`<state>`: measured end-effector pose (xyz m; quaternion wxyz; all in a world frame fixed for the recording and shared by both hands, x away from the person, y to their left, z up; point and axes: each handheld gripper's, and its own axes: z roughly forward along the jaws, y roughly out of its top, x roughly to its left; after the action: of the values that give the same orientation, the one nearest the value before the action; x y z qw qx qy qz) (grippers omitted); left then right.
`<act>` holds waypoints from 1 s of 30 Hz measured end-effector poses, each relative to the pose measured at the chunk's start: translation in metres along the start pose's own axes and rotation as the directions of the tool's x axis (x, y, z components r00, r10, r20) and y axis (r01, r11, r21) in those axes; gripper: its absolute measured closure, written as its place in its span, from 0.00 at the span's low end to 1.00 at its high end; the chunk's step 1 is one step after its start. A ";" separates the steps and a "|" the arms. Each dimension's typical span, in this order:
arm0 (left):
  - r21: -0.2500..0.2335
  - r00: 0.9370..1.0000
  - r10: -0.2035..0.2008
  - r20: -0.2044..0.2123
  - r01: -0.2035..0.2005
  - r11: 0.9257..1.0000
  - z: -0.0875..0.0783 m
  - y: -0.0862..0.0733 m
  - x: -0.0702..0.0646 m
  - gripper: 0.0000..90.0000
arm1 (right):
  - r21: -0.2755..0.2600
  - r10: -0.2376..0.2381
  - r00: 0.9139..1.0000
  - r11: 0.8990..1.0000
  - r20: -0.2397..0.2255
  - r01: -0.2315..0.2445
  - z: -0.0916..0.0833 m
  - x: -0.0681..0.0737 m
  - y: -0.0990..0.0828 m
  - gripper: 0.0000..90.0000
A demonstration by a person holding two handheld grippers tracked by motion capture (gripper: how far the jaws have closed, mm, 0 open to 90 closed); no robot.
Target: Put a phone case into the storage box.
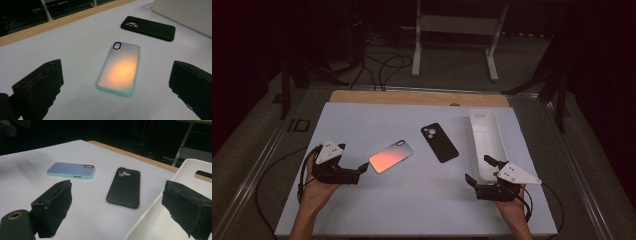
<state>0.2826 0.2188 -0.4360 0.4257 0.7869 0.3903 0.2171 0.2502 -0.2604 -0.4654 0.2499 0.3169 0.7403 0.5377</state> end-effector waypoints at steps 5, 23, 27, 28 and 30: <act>0.036 1.000 0.014 0.000 -0.014 0.999 0.015 0.011 0.005 0.00 | -0.001 0.002 1.000 1.000 0.002 -0.002 -0.001 0.000 0.000 0.10; 0.169 0.999 0.034 0.010 -0.035 0.985 0.078 0.021 0.012 0.00 | 0.011 0.005 1.000 1.000 -0.005 -0.005 0.002 0.000 -0.003 0.10; 0.217 0.998 0.051 0.035 -0.057 0.975 0.093 0.018 0.012 0.00 | 0.012 0.007 1.000 1.000 -0.010 -0.007 0.002 -0.001 -0.003 0.10; 0.227 0.998 0.053 0.036 -0.060 0.972 0.095 0.018 0.012 0.00 | 0.011 0.010 1.000 1.000 -0.009 -0.010 0.002 -0.001 -0.003 0.10; 0.239 0.997 0.064 0.038 -0.071 0.968 0.098 0.017 0.012 0.00 | 0.010 0.012 1.000 1.000 -0.007 -0.012 0.002 -0.001 -0.003 0.10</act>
<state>0.3633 0.1732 -0.4747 0.3255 0.8487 0.3803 0.1708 0.2518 -0.2601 -0.4688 0.2425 0.3207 0.7419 0.5366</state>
